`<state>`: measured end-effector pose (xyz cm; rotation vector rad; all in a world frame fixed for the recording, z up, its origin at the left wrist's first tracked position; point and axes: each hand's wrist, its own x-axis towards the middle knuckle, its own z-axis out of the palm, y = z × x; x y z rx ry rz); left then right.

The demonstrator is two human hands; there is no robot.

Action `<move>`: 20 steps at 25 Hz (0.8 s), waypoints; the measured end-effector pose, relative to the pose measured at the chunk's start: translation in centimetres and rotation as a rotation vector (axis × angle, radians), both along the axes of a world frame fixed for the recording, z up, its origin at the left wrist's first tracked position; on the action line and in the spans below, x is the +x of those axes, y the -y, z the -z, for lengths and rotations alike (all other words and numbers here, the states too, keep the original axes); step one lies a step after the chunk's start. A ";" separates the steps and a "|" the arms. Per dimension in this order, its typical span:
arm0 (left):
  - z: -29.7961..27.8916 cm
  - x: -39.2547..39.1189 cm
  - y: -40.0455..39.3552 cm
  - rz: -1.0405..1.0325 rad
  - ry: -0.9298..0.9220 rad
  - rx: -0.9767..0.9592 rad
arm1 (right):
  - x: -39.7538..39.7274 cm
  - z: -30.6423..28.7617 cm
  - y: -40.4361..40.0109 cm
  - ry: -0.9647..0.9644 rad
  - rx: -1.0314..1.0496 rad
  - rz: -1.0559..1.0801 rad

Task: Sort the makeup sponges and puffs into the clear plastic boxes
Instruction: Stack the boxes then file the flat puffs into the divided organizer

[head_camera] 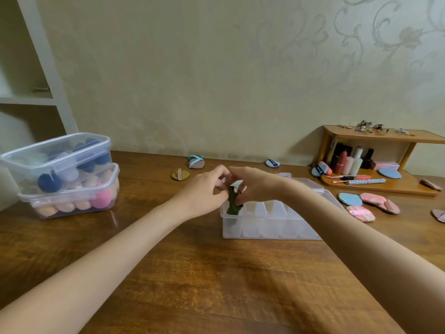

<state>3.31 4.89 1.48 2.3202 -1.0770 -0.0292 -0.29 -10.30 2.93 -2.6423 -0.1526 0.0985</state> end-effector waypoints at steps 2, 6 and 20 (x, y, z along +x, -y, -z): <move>0.2 0.3 -0.5 -0.037 -0.083 -0.045 | -0.1 0.0 0.2 0.118 0.011 0.022; 0.9 0.4 -0.7 0.087 -0.008 0.047 | -0.9 -0.9 2.5 0.332 0.235 0.259; 1.4 0.3 0.0 0.108 0.088 0.314 | -2.7 -0.7 2.8 0.154 0.224 0.224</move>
